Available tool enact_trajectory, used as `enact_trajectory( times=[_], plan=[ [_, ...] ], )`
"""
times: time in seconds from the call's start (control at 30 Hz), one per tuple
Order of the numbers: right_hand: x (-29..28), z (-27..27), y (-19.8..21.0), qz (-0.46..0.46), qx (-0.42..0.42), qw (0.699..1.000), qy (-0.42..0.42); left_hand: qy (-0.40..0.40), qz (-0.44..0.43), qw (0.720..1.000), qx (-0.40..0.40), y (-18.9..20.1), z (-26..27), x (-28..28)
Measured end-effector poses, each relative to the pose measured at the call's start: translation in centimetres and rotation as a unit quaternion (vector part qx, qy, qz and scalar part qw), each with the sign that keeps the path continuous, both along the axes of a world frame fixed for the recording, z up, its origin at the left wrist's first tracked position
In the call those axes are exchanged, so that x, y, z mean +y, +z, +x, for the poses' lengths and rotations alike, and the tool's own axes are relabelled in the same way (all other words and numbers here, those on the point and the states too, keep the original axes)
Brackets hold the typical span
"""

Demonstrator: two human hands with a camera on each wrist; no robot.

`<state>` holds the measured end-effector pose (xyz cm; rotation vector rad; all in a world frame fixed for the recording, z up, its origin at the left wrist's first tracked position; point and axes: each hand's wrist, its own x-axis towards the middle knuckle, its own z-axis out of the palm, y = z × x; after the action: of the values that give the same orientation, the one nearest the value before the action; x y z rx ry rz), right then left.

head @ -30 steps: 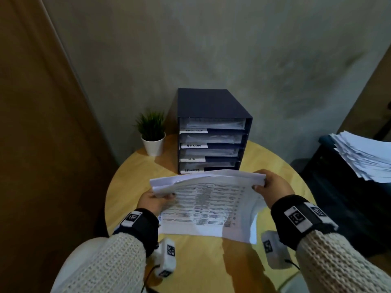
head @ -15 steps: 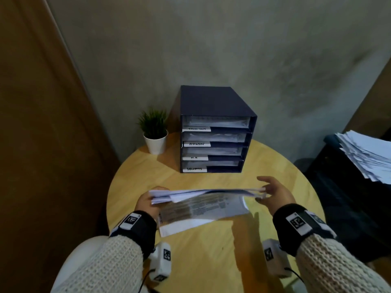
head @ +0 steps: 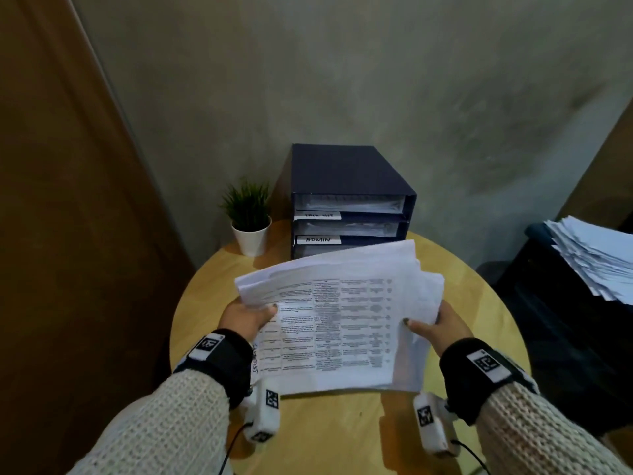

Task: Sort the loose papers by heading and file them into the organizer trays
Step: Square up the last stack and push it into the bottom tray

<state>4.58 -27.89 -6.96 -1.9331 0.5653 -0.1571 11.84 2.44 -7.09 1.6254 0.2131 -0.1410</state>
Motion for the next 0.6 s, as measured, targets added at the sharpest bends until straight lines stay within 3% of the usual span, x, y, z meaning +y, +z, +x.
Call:
enact_trajectory(
  times=[0.13, 0.37, 0.5, 0.6],
  plan=[
    [0.3, -0.1, 0.4, -0.001, -0.008, 1.0, -0.013, -0.019, 0.005, 1.0, -0.018, 0.5, -0.2, -0.6],
    [0.9, -0.1, 0.5, 0.042, -0.099, 0.994, -0.014, -0.029, 0.0, 0.998, -0.048, 1.6, -0.6, -1.3],
    [1.5, -0.9, -0.3, 0.085, -0.079, 0.993, -0.026, -0.033, -0.003, 0.999, -0.017, 0.0, -1.3, -1.4],
    [1.9, -1.2, -0.3, 0.064, -0.066, 0.995, -0.032, -0.017, -0.005, 1.0, -0.009, -1.2, -1.9, -1.6]
  ],
)
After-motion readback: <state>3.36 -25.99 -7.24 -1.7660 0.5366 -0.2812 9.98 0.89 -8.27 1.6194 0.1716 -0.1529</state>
